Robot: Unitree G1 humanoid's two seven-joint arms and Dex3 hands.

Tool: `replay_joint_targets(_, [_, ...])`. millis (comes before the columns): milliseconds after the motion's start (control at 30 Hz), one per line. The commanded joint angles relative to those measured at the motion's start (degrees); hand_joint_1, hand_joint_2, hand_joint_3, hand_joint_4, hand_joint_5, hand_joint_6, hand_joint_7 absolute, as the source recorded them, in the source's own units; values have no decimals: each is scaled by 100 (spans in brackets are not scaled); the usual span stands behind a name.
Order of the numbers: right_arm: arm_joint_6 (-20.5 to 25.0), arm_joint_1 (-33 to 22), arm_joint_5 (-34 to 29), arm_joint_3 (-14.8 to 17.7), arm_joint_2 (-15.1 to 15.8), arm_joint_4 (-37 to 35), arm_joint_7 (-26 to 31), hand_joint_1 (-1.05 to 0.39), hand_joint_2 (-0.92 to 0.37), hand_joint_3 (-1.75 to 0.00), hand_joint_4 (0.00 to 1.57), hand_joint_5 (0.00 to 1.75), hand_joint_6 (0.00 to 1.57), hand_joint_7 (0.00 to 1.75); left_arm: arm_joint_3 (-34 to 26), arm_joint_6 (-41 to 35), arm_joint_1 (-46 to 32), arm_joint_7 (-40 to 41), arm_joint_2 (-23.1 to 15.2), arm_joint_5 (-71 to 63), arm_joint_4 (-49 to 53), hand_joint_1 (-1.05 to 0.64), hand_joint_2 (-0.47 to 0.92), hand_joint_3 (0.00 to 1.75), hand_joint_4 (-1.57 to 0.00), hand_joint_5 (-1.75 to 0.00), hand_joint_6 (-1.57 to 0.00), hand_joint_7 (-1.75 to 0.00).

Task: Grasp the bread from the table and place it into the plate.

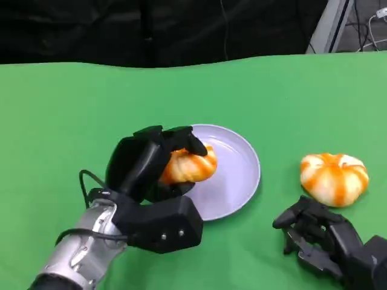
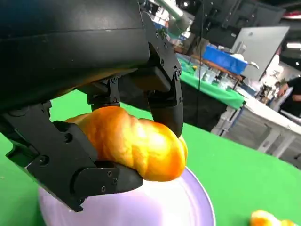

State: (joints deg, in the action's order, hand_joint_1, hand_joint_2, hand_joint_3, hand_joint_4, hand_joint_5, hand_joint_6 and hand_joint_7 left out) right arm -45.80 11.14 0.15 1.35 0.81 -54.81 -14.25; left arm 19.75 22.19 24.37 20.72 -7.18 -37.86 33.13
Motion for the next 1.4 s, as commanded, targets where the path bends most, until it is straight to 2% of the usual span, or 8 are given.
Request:
replay_joint_targets(33, [0,-27,33,19,41,-4,-3,-22,-92,-52,61,174,65,123,111,119,494,56,94,45,684,-10,66,73,-78,-175,-82,-133])
replay_joint_targets(433, [-77,-7,-11,32,22,-72,89,-25,-92,-52,61,174,66,124,273,274,1207,-242,331,252,1871,-8,77,49,-72,-175,-78,-130])
replay_joint_targets(533, [-66,1,-20,25,15,-74,128,-25,-92,-52,62,174,66,124,288,250,1365,-571,363,370,2122,-9,85,30,-70,-167,-83,-108])
replay_joint_targets(700, [-49,0,-26,16,0,-52,171,-25,-92,-51,62,175,66,124,253,186,1452,-800,414,508,2300,-10,92,20,-74,-103,-93,-46])
replay_joint_targets(833, [-90,10,-77,1,20,-74,213,-25,-92,-51,62,175,66,125,260,185,1487,-997,365,584,2322,-14,92,12,-78,-68,-95,-15])
replay_joint_targets(933, [-79,13,-61,13,15,-81,205,-26,-92,-51,61,174,66,125,238,146,1498,-1160,339,631,2310,-25,92,10,-82,-19,-84,-2])
replay_joint_targets(1167, [-82,24,-27,28,14,-102,170,-25,-92,-52,62,175,66,125,246,-22,1455,-1368,304,696,2176,-46,92,16,-72,0,-63,0])
replay_joint_targets(1400, [-58,16,-19,25,22,-67,147,-23,-92,-52,62,173,66,125,97,-333,1330,-2252,159,1104,1779,-92,92,68,-31,0,-28,0])
